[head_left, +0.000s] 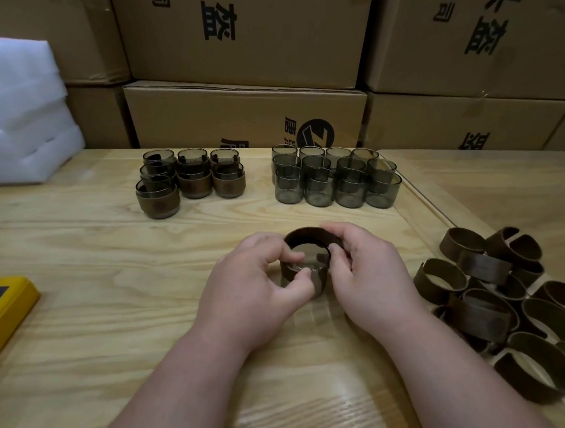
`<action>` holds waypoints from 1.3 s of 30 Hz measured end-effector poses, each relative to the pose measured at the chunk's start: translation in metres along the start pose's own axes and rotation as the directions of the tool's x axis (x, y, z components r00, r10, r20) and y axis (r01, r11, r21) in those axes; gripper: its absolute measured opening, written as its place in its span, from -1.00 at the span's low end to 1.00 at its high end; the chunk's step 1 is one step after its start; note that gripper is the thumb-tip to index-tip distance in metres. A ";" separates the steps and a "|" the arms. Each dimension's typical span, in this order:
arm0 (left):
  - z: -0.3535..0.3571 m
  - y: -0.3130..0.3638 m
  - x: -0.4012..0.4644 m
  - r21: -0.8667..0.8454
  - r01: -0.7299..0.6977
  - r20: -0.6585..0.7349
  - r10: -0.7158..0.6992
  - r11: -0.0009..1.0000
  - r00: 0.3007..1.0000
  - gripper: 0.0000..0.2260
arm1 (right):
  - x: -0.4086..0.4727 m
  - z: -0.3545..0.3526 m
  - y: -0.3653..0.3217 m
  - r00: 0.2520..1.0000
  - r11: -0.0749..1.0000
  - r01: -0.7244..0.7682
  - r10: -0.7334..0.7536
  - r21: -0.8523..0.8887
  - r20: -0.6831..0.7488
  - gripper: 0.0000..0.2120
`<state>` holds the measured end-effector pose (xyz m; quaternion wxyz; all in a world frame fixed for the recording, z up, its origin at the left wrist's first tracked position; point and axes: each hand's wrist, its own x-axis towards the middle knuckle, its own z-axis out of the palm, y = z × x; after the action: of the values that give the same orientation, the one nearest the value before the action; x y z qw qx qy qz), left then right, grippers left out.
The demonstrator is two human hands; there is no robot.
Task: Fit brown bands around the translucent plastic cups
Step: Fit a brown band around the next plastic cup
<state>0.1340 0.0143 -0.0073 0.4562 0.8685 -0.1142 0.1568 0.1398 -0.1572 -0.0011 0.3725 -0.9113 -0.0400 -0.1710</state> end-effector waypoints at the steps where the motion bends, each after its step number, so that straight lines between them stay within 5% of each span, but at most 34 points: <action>1: 0.000 -0.001 0.000 -0.004 0.013 0.004 -0.013 1.000 1.000 -0.75 | 0.000 0.000 0.000 1.000 1.000 -0.005 0.005 0.000 0.000 -0.63; 8: 0.002 -0.004 0.001 -0.031 0.035 0.038 -0.034 0.999 0.999 -0.79 | 0.000 -0.001 0.004 0.999 0.999 -0.039 0.039 -0.004 0.002 -0.63; 14: 0.002 -0.002 0.003 0.004 0.060 0.085 -0.060 0.998 0.995 -0.41 | -0.002 0.003 0.007 0.997 0.997 -0.081 0.081 -0.012 -0.003 -0.63; 29: 0.002 -0.012 0.003 -0.117 0.085 0.167 -0.064 0.990 0.984 -0.06 | -0.005 0.004 0.009 0.988 0.987 -0.153 0.153 0.037 0.020 -0.53; 33: 0.003 -0.014 0.003 -0.140 0.055 0.215 -0.024 0.989 0.976 -0.13 | -0.003 0.003 0.008 0.986 0.986 -0.166 0.166 -0.005 -0.025 -0.46; 39: 0.004 -0.013 0.003 -0.137 0.070 0.187 -0.043 0.988 0.981 -0.10 | -0.003 0.006 0.005 0.978 0.973 -0.175 0.153 -0.150 -0.145 -0.68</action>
<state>0.1422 0.0183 -0.0177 0.5092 0.8471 -0.1418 0.0545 0.1394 -0.1567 -0.0100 0.3118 -0.9253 0.0743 -0.2025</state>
